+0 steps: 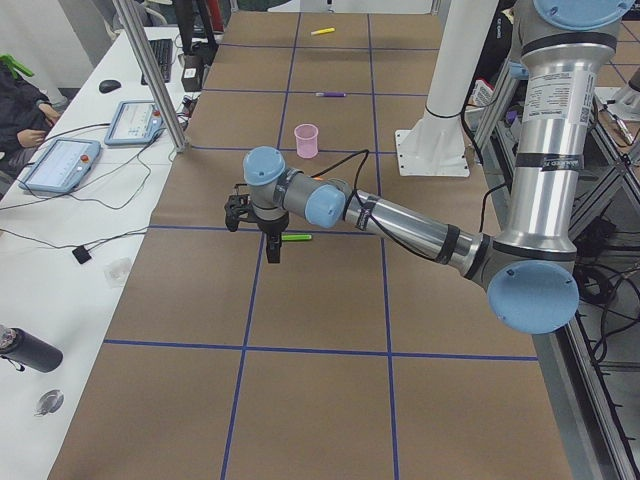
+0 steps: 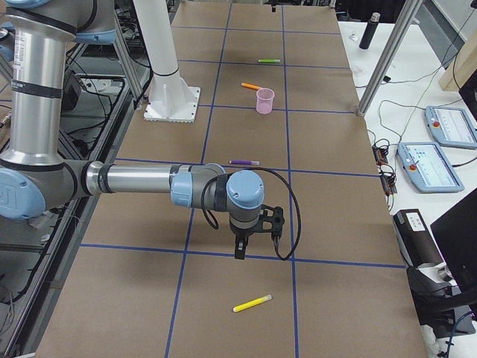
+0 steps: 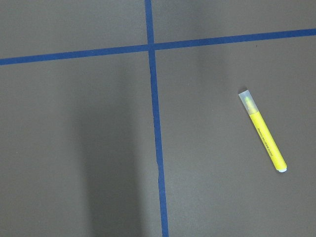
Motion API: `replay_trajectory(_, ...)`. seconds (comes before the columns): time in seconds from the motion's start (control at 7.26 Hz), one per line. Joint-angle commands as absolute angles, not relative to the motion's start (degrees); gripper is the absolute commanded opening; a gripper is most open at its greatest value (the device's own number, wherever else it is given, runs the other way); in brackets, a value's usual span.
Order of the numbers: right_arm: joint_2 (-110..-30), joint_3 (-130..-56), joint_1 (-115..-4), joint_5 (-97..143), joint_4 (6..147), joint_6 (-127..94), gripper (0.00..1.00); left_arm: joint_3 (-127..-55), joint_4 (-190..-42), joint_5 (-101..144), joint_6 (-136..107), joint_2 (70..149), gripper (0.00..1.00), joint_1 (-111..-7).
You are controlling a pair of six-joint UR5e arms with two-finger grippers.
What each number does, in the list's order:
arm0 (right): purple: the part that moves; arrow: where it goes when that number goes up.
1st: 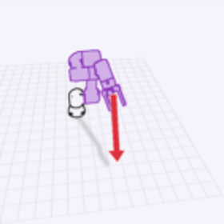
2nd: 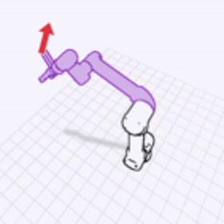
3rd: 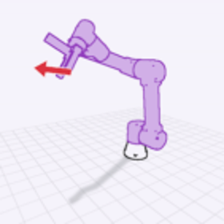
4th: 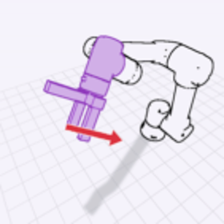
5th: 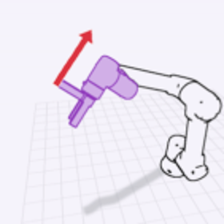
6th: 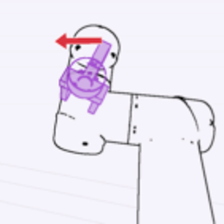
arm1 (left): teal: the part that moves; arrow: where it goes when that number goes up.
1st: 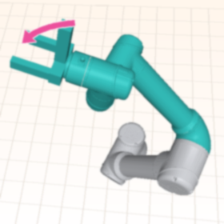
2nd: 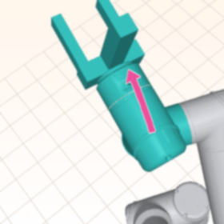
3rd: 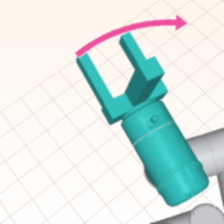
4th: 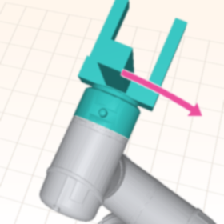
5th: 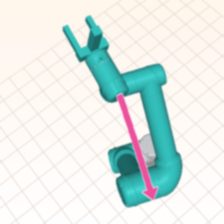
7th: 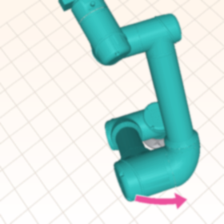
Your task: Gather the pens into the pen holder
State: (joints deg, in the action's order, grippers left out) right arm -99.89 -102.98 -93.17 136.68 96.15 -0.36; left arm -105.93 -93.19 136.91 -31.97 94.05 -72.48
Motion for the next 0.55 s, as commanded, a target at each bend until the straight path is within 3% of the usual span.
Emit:
replay_trajectory(0.0, -99.7, -103.0, -93.2, 136.8, 96.2, -0.3, 0.99, -104.3, -98.8, 128.8, -45.6, 97.0, 1.00, -63.5)
replay_trajectory(0.14, -99.7, -102.8, -93.2, 136.3, 96.2, -0.2, 0.99, -102.8, -103.0, 122.1, -52.7, 98.3, 1.00, -57.1)
replay_trajectory(0.41, -99.8, -101.6, -93.2, 136.4, 96.2, -0.4, 1.00, -94.2, -109.2, 119.5, -58.1, 104.8, 1.00, -53.8)
